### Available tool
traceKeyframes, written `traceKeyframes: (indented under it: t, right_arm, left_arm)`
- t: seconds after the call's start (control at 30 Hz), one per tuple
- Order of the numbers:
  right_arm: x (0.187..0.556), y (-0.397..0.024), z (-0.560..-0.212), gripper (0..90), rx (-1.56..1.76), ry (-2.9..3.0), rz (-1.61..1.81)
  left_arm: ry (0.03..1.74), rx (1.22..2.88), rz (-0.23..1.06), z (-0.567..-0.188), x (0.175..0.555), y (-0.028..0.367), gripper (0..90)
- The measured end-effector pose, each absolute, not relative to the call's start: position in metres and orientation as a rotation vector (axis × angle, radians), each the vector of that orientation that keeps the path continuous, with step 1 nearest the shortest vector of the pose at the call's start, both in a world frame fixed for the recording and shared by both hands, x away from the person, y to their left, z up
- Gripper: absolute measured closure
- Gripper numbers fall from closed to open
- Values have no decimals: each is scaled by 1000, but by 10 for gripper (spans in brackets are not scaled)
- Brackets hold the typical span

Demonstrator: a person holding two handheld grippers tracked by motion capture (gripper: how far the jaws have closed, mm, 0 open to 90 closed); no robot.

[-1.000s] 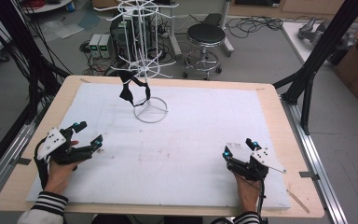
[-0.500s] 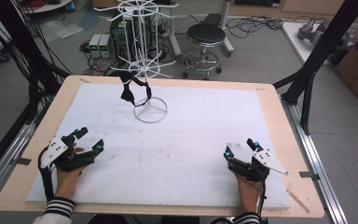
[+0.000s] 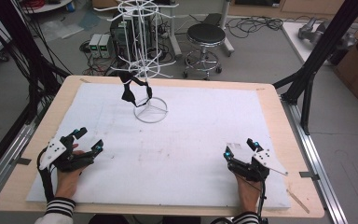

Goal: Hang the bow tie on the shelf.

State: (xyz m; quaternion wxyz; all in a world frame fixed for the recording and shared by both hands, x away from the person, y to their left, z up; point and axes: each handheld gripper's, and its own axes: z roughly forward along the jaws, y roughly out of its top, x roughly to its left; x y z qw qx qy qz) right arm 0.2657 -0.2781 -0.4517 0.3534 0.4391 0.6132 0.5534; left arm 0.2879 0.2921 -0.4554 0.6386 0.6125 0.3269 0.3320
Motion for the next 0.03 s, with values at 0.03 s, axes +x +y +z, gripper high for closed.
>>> traceKeyframes:
  t: [0.03]
  right_arm:
    - [266,-278,-452,105,1133,1587,1426]
  left_arm:
    - [745,1397,758,-455,288,292,177]
